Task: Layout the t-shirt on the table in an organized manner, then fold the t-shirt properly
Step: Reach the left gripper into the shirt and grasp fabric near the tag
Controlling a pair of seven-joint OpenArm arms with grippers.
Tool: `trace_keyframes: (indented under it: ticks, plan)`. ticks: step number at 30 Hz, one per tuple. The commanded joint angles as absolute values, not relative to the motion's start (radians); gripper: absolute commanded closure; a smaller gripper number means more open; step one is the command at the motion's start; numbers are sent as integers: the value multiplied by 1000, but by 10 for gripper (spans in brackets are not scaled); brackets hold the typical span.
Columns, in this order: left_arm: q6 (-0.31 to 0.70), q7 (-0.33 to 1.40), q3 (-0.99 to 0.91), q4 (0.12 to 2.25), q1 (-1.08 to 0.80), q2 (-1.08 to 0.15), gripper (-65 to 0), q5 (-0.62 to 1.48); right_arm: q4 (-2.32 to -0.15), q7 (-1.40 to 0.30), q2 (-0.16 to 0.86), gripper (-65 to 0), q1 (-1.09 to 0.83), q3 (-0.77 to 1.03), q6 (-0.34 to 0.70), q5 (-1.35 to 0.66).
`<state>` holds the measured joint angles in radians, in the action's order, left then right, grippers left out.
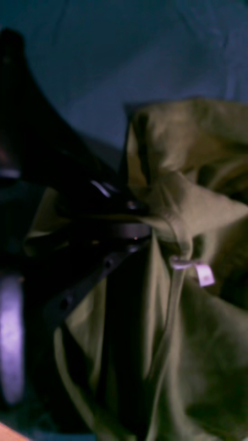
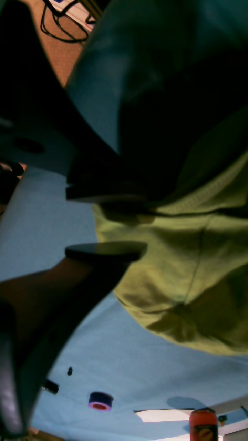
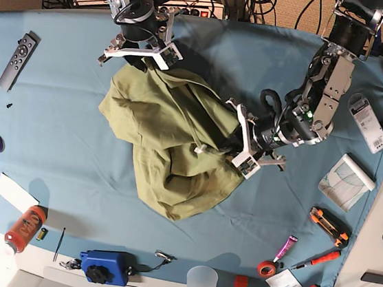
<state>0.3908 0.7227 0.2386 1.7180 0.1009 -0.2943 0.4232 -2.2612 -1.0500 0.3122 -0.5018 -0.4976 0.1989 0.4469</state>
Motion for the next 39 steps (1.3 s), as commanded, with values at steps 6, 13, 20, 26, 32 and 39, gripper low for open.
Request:
trace_keyframes:
  ticks: [6, 13, 20, 26, 32, 39]
  plan:
    - [374, 806, 233, 1840, 119, -297, -37, 431, -2283, -1031, 316, -188, -477, -496, 102, 552]
    - [376, 833, 233, 1846, 77, -297, -247, 411, -2283, -1037, 316, -188, -449, -496, 85, 550]
    - [374, 830, 233, 1846, 45, -296, -348, 412, -2283, -1036, 316, -188, -449, -496, 85, 550]
    - [323, 685, 233, 1846, 46, -297, -348, 277, -2284, -1036, 316, -188, -449, -496, 85, 558]
    - [240, 672, 233, 1788, 81, -296, -348, 244, -2284, -1012, 316, -188, -445, -496, 84, 599]
    - [300, 712, 233, 1719, 84, -296, -347, 334, -2284, -1002, 316, -187, -446, -496, 85, 591]
